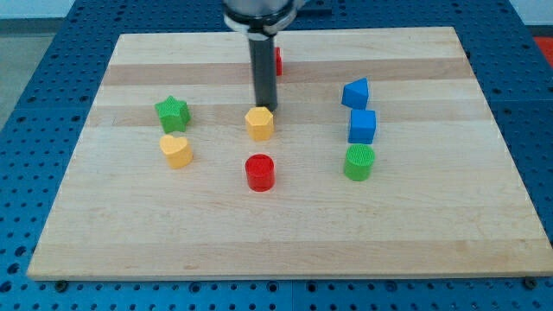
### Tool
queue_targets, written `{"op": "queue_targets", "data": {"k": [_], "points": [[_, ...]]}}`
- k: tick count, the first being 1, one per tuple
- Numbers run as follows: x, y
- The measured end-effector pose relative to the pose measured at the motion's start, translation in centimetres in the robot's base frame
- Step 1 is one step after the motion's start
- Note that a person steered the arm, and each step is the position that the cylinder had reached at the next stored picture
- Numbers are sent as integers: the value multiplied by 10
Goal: Push the red star closer to the yellow hexagon
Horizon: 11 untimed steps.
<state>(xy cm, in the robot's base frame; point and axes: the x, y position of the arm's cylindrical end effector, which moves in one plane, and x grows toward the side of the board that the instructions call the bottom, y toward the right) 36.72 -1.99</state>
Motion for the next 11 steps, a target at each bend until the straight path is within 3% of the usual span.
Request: {"op": "queue_targets", "data": {"k": [2,3,5,8,10,11], "points": [[-59,54],[-105,64],[-146,53],[-143,-3],[-124,-15],[-92,-15]]}}
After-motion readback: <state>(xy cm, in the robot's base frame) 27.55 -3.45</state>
